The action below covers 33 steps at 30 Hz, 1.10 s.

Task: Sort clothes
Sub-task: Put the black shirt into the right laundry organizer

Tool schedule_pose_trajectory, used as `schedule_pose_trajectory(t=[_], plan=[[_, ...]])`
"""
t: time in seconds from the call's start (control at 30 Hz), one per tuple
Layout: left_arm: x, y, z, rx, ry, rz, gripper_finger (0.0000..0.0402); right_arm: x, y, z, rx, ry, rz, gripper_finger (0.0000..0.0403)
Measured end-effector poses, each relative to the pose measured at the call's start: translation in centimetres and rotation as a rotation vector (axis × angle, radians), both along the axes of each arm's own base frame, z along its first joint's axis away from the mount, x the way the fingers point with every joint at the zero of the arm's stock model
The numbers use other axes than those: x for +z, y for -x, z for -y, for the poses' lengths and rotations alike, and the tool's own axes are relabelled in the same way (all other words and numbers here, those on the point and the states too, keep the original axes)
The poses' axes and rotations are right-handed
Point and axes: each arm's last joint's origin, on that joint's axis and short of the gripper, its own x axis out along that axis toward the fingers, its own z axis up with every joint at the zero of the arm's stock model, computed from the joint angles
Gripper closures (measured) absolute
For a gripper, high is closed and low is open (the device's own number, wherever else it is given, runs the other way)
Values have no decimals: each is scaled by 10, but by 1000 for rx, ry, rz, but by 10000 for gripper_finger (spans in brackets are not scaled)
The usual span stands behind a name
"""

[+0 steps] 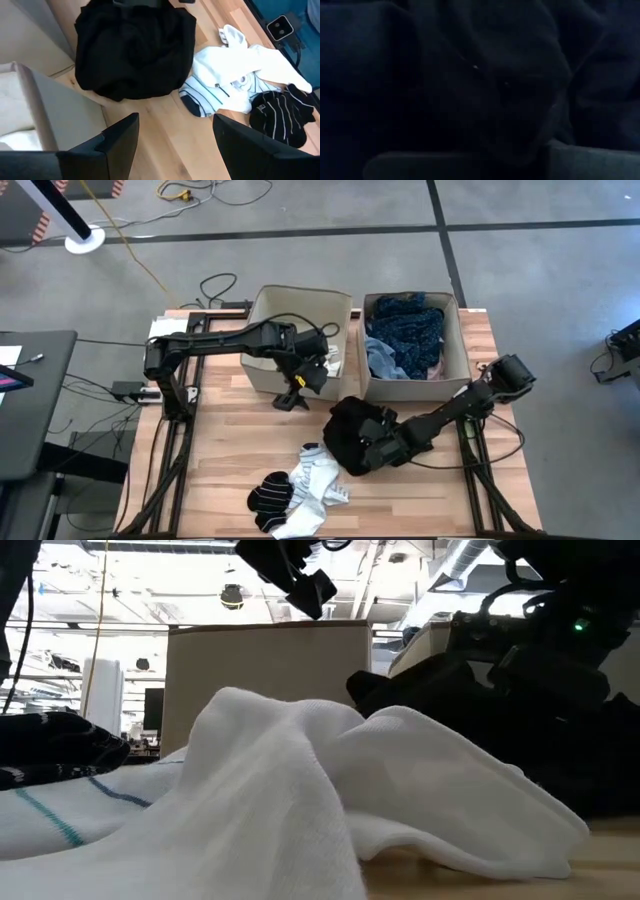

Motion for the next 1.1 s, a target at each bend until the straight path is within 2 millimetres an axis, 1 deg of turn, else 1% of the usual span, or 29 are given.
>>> schedule_pose_trajectory(t=[0.1, 0.17, 0.27, 0.33, 0.5, 0.6, 0.7, 0.87, 0.97, 1.1], plan=[[1, -1, 0, 3, -7, 13, 152, 10, -2, -6, 30, -6, 1, 369], [1, -3, -1, 6, -14, 30, 152, 24, -3, -12, 58, -6, 18, 369], [2, -5, -1, 6, -18, 56, 152, 55, -4, -20, 84, 22, 78, 369], [3, -6, -1, 3, -22, 75, 152, 75, -1, -25, 87, 59, 115, 369], [6, -11, -2, 0, -30, 129, 152, 125, 13, -30, 76, 152, 234, 369], [10, -11, -2, 0, -35, 165, 152, 147, 24, -30, 62, 209, 278, 369], [17, -10, -2, -1, -38, 209, 152, 167, 34, -27, 43, 262, 320, 369], [28, -3, 2, -5, -29, 241, 152, 197, 45, -17, 2, 385, 380, 369], [32, 0, 4, -10, -26, 250, 152, 216, 49, -8, -23, 480, 424, 369], [33, 2, 6, -12, -20, 239, 152, 241, 53, 9, -73, 603, 448, 369]])
